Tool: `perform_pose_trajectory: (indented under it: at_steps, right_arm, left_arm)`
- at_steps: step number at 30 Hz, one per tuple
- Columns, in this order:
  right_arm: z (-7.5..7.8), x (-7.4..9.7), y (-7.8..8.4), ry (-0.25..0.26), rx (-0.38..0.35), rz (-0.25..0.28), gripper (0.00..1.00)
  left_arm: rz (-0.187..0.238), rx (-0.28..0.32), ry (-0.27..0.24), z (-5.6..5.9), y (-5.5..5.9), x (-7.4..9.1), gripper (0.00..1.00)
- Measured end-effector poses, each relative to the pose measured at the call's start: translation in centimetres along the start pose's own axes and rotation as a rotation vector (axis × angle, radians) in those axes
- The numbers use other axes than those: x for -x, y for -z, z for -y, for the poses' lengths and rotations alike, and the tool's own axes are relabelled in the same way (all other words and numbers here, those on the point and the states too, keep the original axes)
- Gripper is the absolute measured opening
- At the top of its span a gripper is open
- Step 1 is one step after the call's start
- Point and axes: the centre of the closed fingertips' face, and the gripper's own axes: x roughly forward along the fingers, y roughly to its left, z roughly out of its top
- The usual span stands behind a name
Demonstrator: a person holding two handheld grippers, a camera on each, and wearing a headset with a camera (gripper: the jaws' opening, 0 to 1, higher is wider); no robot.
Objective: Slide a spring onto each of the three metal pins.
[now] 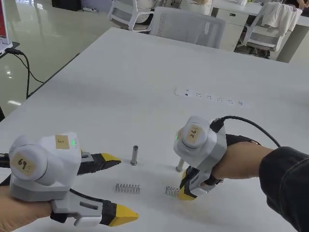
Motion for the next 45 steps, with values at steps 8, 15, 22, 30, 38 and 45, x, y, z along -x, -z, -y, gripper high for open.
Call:
perform_pose_trajectory:
  at_steps: [8,15,22,30,38,45]
  right_arm:
    - [-0.1,-0.3,0.1,0.014,0.033,-0.018,0.08]
    - [-0.1,-0.1,0.1,0.021,0.046,-0.027,0.08]
    - [-0.9,1.3,-0.6,0.015,0.068,-0.028,0.08]
    - [-1.9,2.8,-2.1,0.003,0.088,0.001,0.08]
    - [-3.1,3.6,-3.1,-0.010,0.119,0.008,0.08]
    - [-3.6,4.0,-3.2,-0.014,0.128,0.006,0.08]
  left_arm:
    - [-0.006,-0.008,0.016,0.4,0.0,-0.4,0.66]
    - [-0.007,-0.020,0.032,0.8,-0.3,-0.7,0.65]
    - [-0.008,-0.031,0.052,1.2,-0.4,-1.0,0.62]
    - [-0.003,-0.043,0.074,1.6,-0.9,-1.3,0.59]
    - [-0.015,-0.085,0.102,2.1,-1.1,-2.3,0.50]
    - [-0.024,-0.103,0.121,2.4,-1.2,-3.1,0.44]
